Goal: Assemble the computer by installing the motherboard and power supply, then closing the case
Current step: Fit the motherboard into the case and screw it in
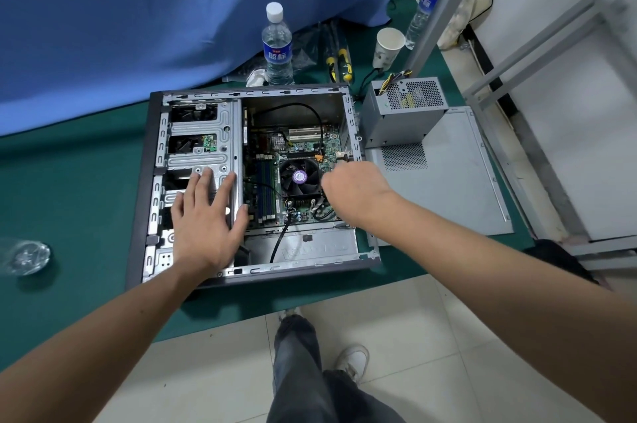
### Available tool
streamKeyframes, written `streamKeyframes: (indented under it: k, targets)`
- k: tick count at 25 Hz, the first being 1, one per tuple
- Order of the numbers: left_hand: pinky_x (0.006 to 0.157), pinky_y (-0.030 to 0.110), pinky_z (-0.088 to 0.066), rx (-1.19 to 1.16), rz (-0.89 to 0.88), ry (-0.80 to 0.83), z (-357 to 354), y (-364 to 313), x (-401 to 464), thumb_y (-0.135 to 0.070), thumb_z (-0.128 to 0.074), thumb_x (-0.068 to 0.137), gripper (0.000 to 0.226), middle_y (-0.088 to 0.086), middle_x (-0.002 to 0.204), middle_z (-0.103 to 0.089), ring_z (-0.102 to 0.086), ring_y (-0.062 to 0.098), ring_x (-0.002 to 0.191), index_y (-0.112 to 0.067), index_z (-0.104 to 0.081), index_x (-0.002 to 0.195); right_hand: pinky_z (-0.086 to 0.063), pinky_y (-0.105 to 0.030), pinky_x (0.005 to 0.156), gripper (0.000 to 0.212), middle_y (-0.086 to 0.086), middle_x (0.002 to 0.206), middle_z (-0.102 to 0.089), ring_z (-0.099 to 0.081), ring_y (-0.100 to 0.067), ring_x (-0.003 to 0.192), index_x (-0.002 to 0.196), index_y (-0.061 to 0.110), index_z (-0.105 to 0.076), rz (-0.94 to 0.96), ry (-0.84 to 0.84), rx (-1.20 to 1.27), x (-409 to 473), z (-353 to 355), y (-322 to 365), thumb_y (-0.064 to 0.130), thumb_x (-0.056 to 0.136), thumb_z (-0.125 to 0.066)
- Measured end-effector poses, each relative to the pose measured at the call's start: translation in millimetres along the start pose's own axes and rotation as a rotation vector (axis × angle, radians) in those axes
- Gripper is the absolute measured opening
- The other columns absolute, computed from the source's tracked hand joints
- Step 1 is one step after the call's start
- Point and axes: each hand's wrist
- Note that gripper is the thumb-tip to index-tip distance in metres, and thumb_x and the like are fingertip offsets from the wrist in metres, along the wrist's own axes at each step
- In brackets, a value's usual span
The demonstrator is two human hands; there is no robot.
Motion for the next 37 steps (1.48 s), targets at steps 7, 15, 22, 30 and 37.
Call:
streamKeyframes:
  k: [7, 15, 22, 30, 37]
  targets:
    - [0.12, 0.05, -0.011, -0.017, -0.001, -0.005, -0.1, 1.9, 0.0, -0.061, -0.022, 0.094, 0.067, 0.01, 0.163, -0.018, -0.005, 0.023, 0.152, -0.033, -0.027, 0.154, -0.034, -0.033, 0.051, 0.047, -0.015, 0.122, -0.038, -0.044, -0.02, 0.064, 0.129, 0.015, -0.041, 0.044, -0.047, 0.151, -2.3, -8.5, -5.1, -0.002, 0.087, -0.053]
    - [0.12, 0.05, -0.013, -0.003, 0.005, -0.005, 1.7, -0.2, -0.9, -0.062, -0.021, 0.094, 0.067, 0.01, 0.163, -0.019, -0.006, 0.024, 0.152, -0.033, -0.028, 0.154, -0.033, -0.029, 0.045, 0.027, -0.004, 0.097, -0.05, -0.05, -0.021, 0.067, 0.116, 0.01, -0.051, -0.111, -0.153, 0.109, 3.8, -22.1, 3.5, 0.033, 0.105, -0.044]
    - [0.119, 0.05, -0.013, -0.007, 0.004, -0.009, 0.9, -1.3, -0.4, -0.061, -0.021, 0.093, 0.067, 0.01, 0.162, -0.02, -0.006, 0.024, 0.152, -0.033, -0.029, 0.154, -0.029, -0.028, 0.044, 0.017, -0.005, 0.095, -0.05, -0.045, -0.021, 0.063, 0.113, 0.013, -0.055, 0.092, -0.185, 0.014, -1.0, -28.8, -1.7, 0.01, 0.098, -0.049]
    - [0.12, 0.051, -0.013, -0.011, 0.003, -0.01, 0.5, -0.4, 0.0, -0.062, -0.02, 0.094, 0.067, 0.01, 0.163, -0.019, -0.005, 0.023, 0.152, -0.034, -0.027, 0.154, -0.039, -0.034, 0.053, 0.041, -0.014, 0.141, -0.027, -0.049, -0.025, 0.077, 0.129, 0.023, -0.038, 0.065, -0.21, 0.282, 2.1, -38.5, -10.8, 0.018, 0.093, -0.057]
    - [0.119, 0.051, -0.013, -0.016, 0.003, -0.01, -0.4, 0.3, -0.5, -0.062, -0.021, 0.094, 0.067, 0.009, 0.163, -0.019, -0.005, 0.023, 0.152, -0.034, -0.028, 0.154, -0.03, -0.028, 0.045, 0.038, 0.001, 0.076, -0.056, -0.043, -0.014, 0.051, 0.1, 0.014, -0.049, -0.119, -0.275, 0.119, 4.1, -45.1, -6.6, 0.05, 0.103, -0.037]
Point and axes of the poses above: each hand's wrist, its own x-axis towards the middle knuckle, its own z-axis out of the back of the hand, y = z × x
